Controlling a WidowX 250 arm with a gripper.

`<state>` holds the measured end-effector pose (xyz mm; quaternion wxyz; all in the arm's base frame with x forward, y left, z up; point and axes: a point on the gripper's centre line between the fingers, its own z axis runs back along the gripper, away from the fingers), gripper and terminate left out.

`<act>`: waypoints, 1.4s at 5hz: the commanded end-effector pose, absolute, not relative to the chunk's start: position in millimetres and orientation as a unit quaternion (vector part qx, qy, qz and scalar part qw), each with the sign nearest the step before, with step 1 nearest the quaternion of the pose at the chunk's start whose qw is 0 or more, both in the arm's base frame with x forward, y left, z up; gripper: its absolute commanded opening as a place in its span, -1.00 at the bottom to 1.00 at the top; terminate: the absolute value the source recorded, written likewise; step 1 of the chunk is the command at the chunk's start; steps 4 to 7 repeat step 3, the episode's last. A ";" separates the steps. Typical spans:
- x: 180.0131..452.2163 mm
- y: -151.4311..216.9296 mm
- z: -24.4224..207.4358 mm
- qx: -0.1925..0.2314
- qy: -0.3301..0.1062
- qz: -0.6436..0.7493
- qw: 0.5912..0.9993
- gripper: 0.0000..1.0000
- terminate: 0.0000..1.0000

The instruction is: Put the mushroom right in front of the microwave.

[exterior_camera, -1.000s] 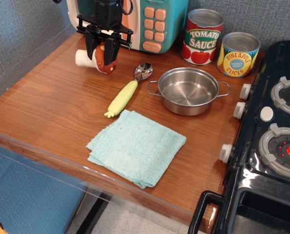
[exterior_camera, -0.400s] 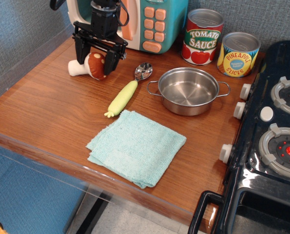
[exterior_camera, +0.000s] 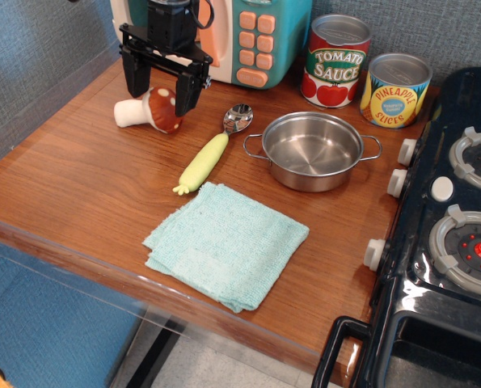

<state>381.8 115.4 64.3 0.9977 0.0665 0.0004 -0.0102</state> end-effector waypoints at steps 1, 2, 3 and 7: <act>372.1 127.6 110.3 0.074 -0.057 -0.006 0.996 1.00 -1.00; 372.1 127.6 110.3 0.074 -0.057 -0.006 0.996 1.00 -1.00; 372.1 127.6 110.3 0.074 -0.057 -0.006 0.996 1.00 1.00; 372.1 127.6 110.3 0.074 -0.057 -0.006 0.996 1.00 1.00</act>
